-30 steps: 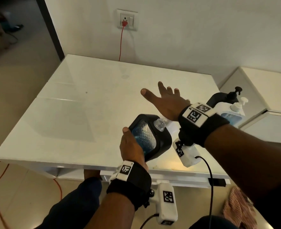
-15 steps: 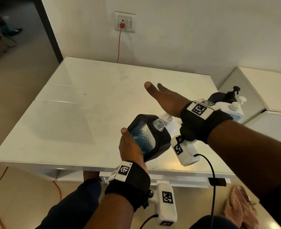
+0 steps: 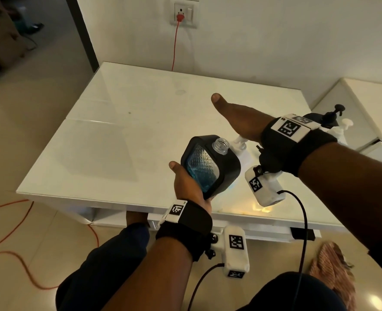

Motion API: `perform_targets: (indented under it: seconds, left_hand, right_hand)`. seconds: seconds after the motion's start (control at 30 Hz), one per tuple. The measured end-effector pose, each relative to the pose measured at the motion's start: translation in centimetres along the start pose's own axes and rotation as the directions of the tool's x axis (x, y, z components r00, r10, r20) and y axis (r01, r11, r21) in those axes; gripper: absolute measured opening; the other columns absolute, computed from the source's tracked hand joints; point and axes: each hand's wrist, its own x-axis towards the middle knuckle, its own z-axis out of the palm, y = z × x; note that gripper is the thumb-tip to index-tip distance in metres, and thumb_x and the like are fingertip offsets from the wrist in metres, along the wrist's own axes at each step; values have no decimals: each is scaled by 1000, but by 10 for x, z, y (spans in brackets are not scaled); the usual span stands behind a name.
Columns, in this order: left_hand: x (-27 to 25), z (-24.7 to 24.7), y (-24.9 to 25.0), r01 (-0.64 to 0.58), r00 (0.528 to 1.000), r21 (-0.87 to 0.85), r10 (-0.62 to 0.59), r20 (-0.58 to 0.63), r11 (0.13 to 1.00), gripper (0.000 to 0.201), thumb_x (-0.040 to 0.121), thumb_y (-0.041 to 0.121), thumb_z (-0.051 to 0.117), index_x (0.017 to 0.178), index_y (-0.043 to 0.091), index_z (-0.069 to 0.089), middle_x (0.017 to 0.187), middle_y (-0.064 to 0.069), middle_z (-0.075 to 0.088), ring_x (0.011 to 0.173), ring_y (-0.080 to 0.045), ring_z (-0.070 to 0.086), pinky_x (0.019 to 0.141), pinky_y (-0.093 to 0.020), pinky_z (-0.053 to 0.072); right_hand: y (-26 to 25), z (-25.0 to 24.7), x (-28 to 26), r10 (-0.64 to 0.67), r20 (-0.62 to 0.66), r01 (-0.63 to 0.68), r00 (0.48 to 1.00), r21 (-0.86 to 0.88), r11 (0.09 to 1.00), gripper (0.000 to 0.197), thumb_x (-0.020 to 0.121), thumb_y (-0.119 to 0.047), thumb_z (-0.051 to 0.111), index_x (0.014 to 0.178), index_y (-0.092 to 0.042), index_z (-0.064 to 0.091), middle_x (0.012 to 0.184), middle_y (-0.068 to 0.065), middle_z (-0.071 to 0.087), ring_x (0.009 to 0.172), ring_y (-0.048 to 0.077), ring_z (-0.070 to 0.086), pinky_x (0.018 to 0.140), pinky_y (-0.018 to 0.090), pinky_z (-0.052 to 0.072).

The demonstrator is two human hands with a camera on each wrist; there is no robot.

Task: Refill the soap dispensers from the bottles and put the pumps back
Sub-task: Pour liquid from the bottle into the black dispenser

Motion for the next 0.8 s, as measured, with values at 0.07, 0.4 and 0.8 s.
perform_targets:
  seconds: [0.07, 0.4, 0.8]
  left_hand:
    - [3, -1, -2, -8, 1000, -7, 8, 16, 1000, 67, 104, 72, 23, 140, 28, 59, 141, -13, 62, 127, -42, 61, 105, -57, 54]
    - [12, 1, -8, -153, 986, 129, 143, 87, 980, 66, 78, 87, 50, 120, 39, 66, 133, -6, 69, 120, -36, 67, 101, -61, 56]
    - [17, -1, -5, -181, 983, 187, 182, 15, 965, 39, 99, 74, 39, 98, 41, 60, 132, -6, 66, 118, -36, 65, 103, -58, 55]
  right_hand:
    - [1, 0, 0, 9, 8, -9, 1000, -2, 1000, 90, 100, -67, 9, 143, 3, 46, 110, 20, 62, 102, 36, 55, 88, 37, 34]
    - [6, 1, 6, 60, -13, -61, 998, -30, 998, 85, 99, -70, 11, 99, 1, 58, 78, 12, 45, 77, 28, 40, 82, 39, 35]
    - [13, 8, 21, 14, 28, -12, 1000, -64, 998, 97, 90, -83, 12, 158, -16, 29, 163, 5, 33, 149, 24, 31, 115, 39, 21]
